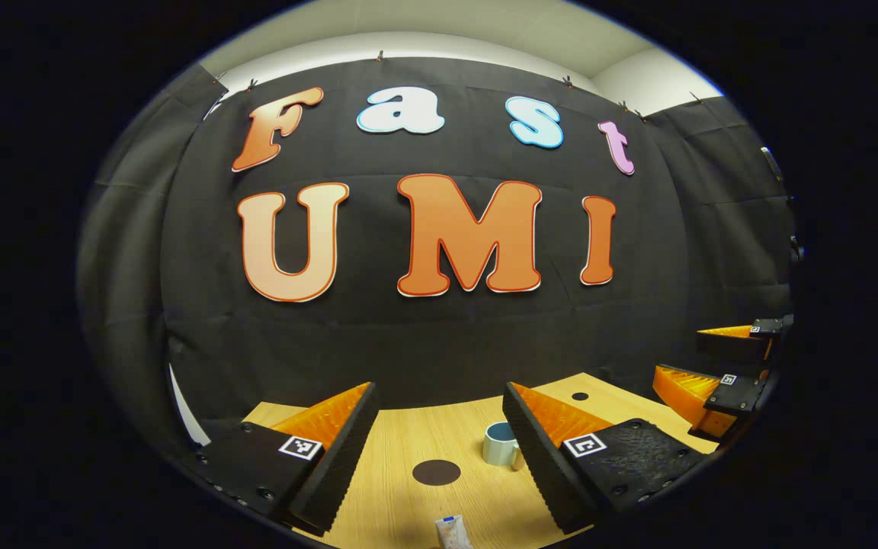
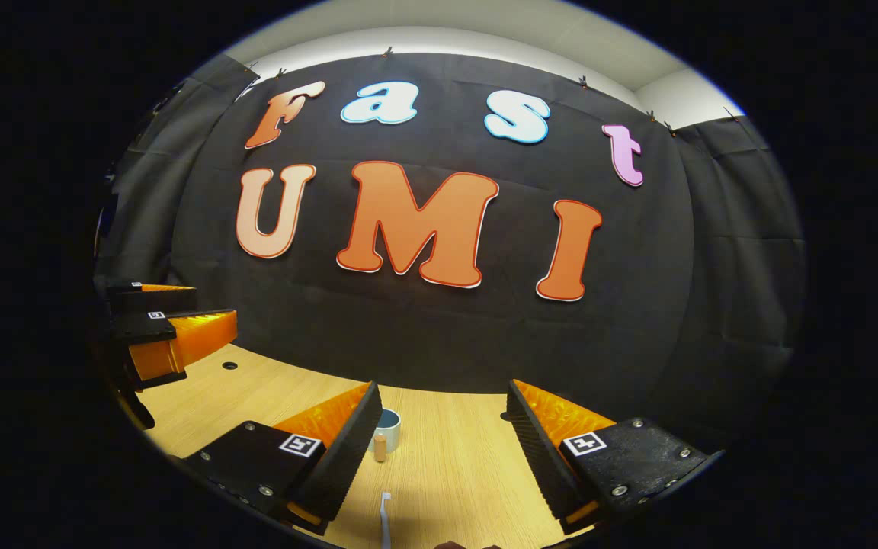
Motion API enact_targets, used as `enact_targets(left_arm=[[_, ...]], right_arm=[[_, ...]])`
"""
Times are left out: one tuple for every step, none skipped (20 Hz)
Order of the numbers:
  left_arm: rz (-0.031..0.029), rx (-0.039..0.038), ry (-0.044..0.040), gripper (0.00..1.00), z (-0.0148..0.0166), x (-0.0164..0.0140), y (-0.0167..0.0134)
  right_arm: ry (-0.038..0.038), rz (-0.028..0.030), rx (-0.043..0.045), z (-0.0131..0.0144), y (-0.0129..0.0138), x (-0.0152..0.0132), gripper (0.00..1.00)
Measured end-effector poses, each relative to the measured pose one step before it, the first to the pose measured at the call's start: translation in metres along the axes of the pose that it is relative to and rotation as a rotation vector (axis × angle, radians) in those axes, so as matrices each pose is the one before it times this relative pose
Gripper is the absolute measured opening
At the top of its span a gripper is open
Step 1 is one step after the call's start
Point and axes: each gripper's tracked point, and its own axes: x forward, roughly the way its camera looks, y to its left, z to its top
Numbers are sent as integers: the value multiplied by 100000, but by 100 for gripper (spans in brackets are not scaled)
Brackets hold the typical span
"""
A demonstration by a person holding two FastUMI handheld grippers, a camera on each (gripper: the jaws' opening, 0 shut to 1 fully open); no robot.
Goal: Put the toothbrush and toothpaste on the desktop into the cup, then pick up the cup and place it on the coaster on the desktop.
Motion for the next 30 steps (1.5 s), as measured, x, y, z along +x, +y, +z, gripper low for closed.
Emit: enact_targets(left_arm=[[1373, -396, 102, 99, 84, 6, 35], [761, -289, -551, 99, 405, -53, -90], [484, 118, 162, 99, -134, -46, -131], [972, 736, 743, 99, -69, -51, 22], [1209, 665, 363, 99, -36, -25, 261], [513, 277, -131, 99, 94, -81, -8], [480, 34, 129, 99, 9, -122, -161], [578, -331, 575, 99, -339, -108, 100], [633, -478, 1167, 99, -300, -61, 53], [495, -303, 1288, 99, -332, -46, 112], [325, 117, 919, 99, -200, -88, 28], [348, 459, 646, 99, -158, 25, 40], [422, 490, 634, 99, -228, -121, 111], [153, 64, 587, 99, -301, 75, 69], [-320, -374, 670, 99, -189, -54, -131], [-352, -372, 842, 99, -192, 34, -95], [-179, -82, 736, 99, -185, -71, 55], [-431, 75, 403, 99, -303, -125, 11], [-632, 105, -17, 99, 42, -65, -24], [-531, 296, -189, 99, 47, 5, 32], [-267, 476, 39, 99, 26, 52, 92], [-214, 611, 74, 99, -12, 37, 176], [-403, 421, 193, 99, -155, 20, 214], [-323, 323, 920, 99, -250, 139, 56], [-128, 366, 1425, 99, -644, 15, 197], [-121, 110, 1037, 99, -316, 154, 166], [-219, -18, 1218, 99, -399, 63, 148], [32, 3, 851, 99, -323, 93, 252], [112, 111, 846, 99, -422, -64, 356], [133, 282, 871, 99, -289, 57, 243]], right_arm=[[2, 714, 75, -85, -190, 184, 99], [-27, 29, -333, -35, -366, 165, 99], [582, 71, -153, -157, -247, 203, 99], [1132, 643, 481, -294, -25, 216, 99], [438, 1068, 841, -251, 56, 68, 99], [1317, 897, 226, -293, 43, 186, 99], [2860, 163, -185, -706, -57, 388, 99], [2686, 926, 406, -846, -70, 321, 100], [2508, 1441, 1057, -628, 355, 191, 99], [2833, 1216, 1332, -712, 274, 48, 99], [2355, 1366, 1199, -531, 347, 82, 99], [2019, 1010, 679, -406, 328, 302, 99], [1977, 763, 36, -399, 295, 293, 99], [2832, -692, -764, -712, 110, 309, 99], [3070, -1583, -1125, -678, -78, 337, 99], [3256, -533, -995, -832, 171, 210, 100], [2697, 538, -20, -678, 378, 296, 100], [2550, 1121, 540, -628, 599, 264, 100], [3447, 1253, 344, -720, 476, 289, 99], [2688, 753, 426, -804, 328, 326, 100], [2750, -338, 212, -695, 231, 398, 100], [3898, -377, 216, -803, 105, 359, 99], [4496, 104, 433, -875, 371, 263, 99], [3988, -458, 719, -980, 497, 228, 99], [4206, -247, 334, -967, 306, 337, 99], [4624, -768, 189, -1275, 187, 539, 98], [4844, 178, -48, -1139, 83, 576, 96], [4170, 426, 234, -964, 245, 447, 90], [3638, 635, -36, -844, 227, 249, 94], [3250, -391, -872, -646, -21, 228, 92]])
